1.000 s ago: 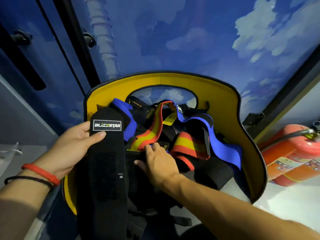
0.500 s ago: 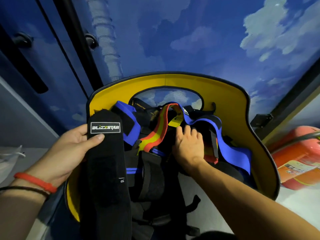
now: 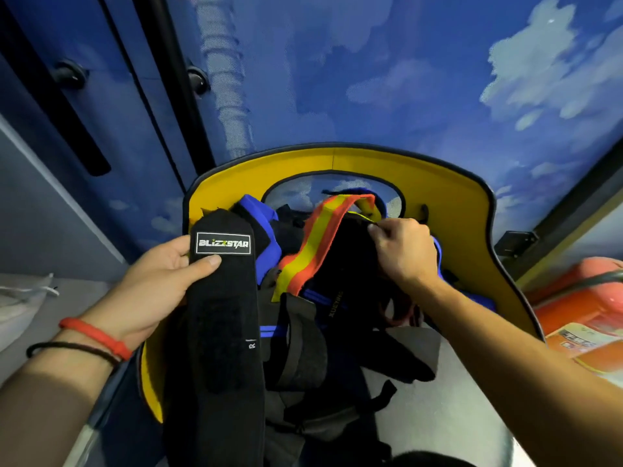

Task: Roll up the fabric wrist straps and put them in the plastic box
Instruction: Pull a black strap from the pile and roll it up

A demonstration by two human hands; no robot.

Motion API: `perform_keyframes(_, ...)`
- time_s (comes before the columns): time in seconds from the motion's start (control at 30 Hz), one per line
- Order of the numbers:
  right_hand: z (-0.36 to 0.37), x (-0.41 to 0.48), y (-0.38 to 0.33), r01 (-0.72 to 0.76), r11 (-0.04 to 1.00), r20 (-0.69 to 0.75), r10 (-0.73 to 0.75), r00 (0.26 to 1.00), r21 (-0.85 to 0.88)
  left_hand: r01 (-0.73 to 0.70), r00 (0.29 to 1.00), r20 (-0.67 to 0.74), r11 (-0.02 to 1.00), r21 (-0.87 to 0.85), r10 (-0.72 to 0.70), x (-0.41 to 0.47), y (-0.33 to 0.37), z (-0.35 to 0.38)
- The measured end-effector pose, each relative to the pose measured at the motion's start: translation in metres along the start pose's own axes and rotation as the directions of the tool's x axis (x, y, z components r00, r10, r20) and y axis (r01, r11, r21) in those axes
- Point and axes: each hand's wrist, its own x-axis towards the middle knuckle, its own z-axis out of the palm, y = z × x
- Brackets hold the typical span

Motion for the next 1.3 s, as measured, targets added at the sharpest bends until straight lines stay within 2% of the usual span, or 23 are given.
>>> perform_keyframes(0.07, -0.016, 0.000, -0.009, -0.031, 0.977, 0.054, 0.020, 0.998, 0.210, -0.011, 1.000, 0.018, 1.000, 0.003, 0.011, -0.001, 0.000, -0.002)
perform_keyframes(0.13, -0.025, -0.004, -0.019, -0.112, 0.899, 0.148, 0.053, 0.988, 0.424, -0.022, 0.999, 0.025, 1.000, -0.004, 0.022, -0.002, 0.000, -0.003)
perform_keyframes(0.23, -0.031, -0.014, -0.031, -0.270, 0.635, 0.333, 0.021, 0.943, 0.724, -0.024, 0.999, 0.020, 0.999, -0.028, 0.025, -0.002, 0.002, -0.001)
perform_keyframes(0.3, -0.037, -0.020, -0.032, -0.400, 0.434, 0.469, -0.060, 0.881, 0.807, -0.020, 1.000, -0.001, 1.000, -0.015, 0.020, -0.003, 0.004, 0.001)
perform_keyframes(0.37, -0.041, -0.024, -0.024, -0.518, 0.351, 0.592, -0.145, 0.792, 0.780, -0.014, 1.000, -0.015, 1.000, 0.018, 0.015, -0.005, 0.006, 0.004)
perform_keyframes(0.4, -0.041, -0.024, -0.016, -0.575, 0.353, 0.652, -0.155, 0.742, 0.738, -0.012, 1.000, -0.018, 1.000, 0.027, 0.013, -0.006, 0.007, 0.005)
perform_keyframes(0.43, -0.041, -0.023, -0.008, -0.612, 0.417, 0.707, -0.119, 0.697, 0.673, -0.012, 1.000, -0.023, 0.999, 0.038, 0.013, -0.006, 0.008, 0.005)
perform_keyframes(0.47, -0.043, -0.021, 0.000, -0.607, 0.560, 0.745, -0.028, 0.666, 0.564, -0.009, 1.000, -0.029, 0.999, 0.048, 0.010, -0.006, 0.008, 0.005)
perform_keyframes(0.5, -0.046, -0.019, 0.009, -0.531, 0.757, 0.750, 0.082, 0.656, 0.381, -0.007, 0.999, -0.034, 0.998, 0.057, 0.009, -0.007, 0.008, 0.005)
perform_keyframes(0.53, -0.052, -0.016, 0.017, -0.399, 0.909, 0.734, 0.189, 0.652, 0.119, -0.006, 0.999, -0.033, 0.998, 0.060, 0.008, -0.006, 0.008, 0.004)
perform_keyframes(0.57, -0.055, -0.013, 0.024, -0.259, 0.960, 0.721, 0.253, 0.645, -0.105, -0.005, 1.000, -0.028, 0.998, 0.064, 0.007, -0.005, 0.007, 0.004)
perform_keyframes(0.63, -0.060, -0.011, 0.033, -0.141, 0.933, 0.701, 0.344, 0.625, -0.332, -0.001, 1.000, -0.028, 0.998, 0.063, 0.003, -0.004, 0.007, 0.004)
perform_keyframes(0.73, -0.060, -0.011, 0.034, -0.160, 0.876, 0.612, 0.438, 0.659, -0.454, 0.009, 0.999, -0.034, 0.998, 0.058, -0.007, -0.003, 0.007, 0.007)
perform_keyframes(0.8, -0.062, -0.012, 0.026, -0.048, 0.838, 0.533, 0.389, 0.751, -0.543, 0.016, 0.999, -0.030, 0.998, 0.061, -0.014, -0.002, 0.007, 0.010)
perform_keyframes(0.87, -0.065, -0.017, 0.012, 0.066, 0.797, 0.432, 0.254, 0.865, -0.600, 0.016, 1.000, -0.020, 0.998, 0.065, -0.015, -0.002, 0.007, 0.014)
perform_keyframes(0.9, -0.064, -0.019, 0.004, 0.111, 0.790, 0.385, 0.166, 0.908, -0.603, 0.015, 1.000, -0.022, 0.998, 0.064, -0.013, -0.002, 0.008, 0.016)
perform_keyframes(0.97, -0.055, -0.024, -0.013, 0.183, 0.818, 0.334, 0.011, 0.943, -0.545, 0.014, 1.000, -0.024, 0.998, 0.064, -0.013, -0.003, 0.010, 0.020)
perform_keyframes(1.07, -0.023, -0.032, -0.028, 0.223, 0.902, 0.396, -0.063, 0.916, -0.371, 0.026, 1.000, -0.010, 0.997, 0.073, -0.026, -0.003, 0.011, 0.025)
perform_keyframes(1.17, 0.002, -0.033, -0.023, 0.109, 0.978, 0.457, -0.017, 0.889, -0.176, 0.031, 1.000, 0.000, 0.996, 0.078, -0.031, -0.003, 0.011, 0.029)
perform_keyframes(1.23, 0.002, -0.026, -0.021, 0.077, 0.997, 0.439, -0.058, 0.897, -0.025, 0.035, 0.999, 0.005, 0.996, 0.087, -0.035, -0.003, 0.013, 0.030)
perform_keyframes(1.3, -0.012, -0.020, -0.027, -0.006, 0.971, 0.432, -0.102, 0.896, 0.241, 0.040, 0.999, 0.002, 0.995, 0.088, -0.041, -0.002, 0.014, 0.029)
